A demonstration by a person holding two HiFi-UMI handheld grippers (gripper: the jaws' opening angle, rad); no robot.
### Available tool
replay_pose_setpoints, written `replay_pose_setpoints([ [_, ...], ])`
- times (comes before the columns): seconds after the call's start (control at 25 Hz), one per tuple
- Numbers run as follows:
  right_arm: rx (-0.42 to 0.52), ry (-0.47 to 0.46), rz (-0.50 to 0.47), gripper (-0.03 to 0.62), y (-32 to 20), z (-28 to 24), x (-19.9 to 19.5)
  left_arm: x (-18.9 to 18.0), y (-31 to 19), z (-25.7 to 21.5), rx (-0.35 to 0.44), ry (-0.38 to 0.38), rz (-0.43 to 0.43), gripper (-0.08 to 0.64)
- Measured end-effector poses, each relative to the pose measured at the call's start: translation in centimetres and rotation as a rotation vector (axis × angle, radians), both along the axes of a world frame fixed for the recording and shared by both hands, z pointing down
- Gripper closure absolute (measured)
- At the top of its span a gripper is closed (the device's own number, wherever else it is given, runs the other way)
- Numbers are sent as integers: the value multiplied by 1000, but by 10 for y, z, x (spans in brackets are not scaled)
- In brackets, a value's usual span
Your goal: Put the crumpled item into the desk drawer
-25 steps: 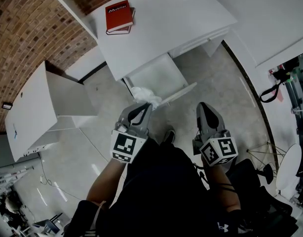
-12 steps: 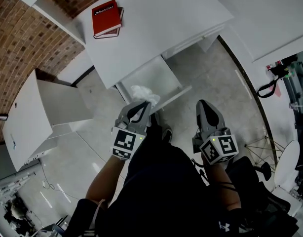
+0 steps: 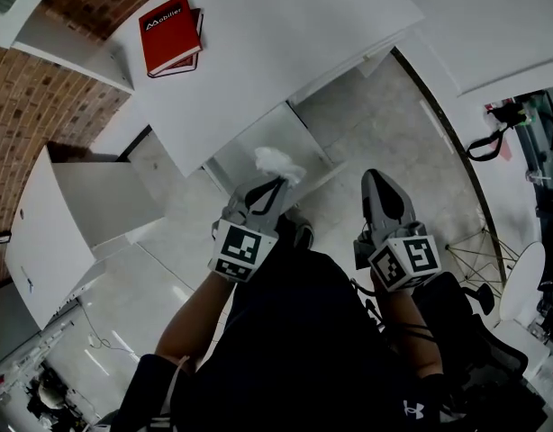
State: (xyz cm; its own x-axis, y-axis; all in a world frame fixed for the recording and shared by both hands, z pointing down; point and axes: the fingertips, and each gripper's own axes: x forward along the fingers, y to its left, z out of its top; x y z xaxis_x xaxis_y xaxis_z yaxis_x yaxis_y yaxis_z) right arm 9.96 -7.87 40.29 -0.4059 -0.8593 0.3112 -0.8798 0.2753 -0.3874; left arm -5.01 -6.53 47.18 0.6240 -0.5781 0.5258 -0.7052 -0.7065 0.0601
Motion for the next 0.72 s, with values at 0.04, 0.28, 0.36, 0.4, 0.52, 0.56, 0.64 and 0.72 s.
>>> replay_pose_setpoints([
  [0.04,-3,4,3,591,-4,2,0,1,-4,5,-13,-4,10,554],
  [0.28,-44,28,36,591,-24,16,-5,1,-22,41,-110,-13,65,554],
  [0.36,-52,37,52,589,-28,22,-3,4,-26,52,-134,-9,80,554],
  [0.4,-55,39,61,591,-30,24,-1,5,-28,58,-149,-7,85,554],
  [0.52,-71,38,81,590,-33,33,9,12,-32,77,-192,-12,94,554],
  [0.56,-79,37,83,589,-35,37,13,15,-33,82,-206,-17,95,554],
  [0.64,-96,27,81,591,-38,44,19,19,-36,93,-230,-32,90,554],
  [0.72,-116,11,74,589,-41,54,25,24,-39,105,-247,-59,86,554],
])
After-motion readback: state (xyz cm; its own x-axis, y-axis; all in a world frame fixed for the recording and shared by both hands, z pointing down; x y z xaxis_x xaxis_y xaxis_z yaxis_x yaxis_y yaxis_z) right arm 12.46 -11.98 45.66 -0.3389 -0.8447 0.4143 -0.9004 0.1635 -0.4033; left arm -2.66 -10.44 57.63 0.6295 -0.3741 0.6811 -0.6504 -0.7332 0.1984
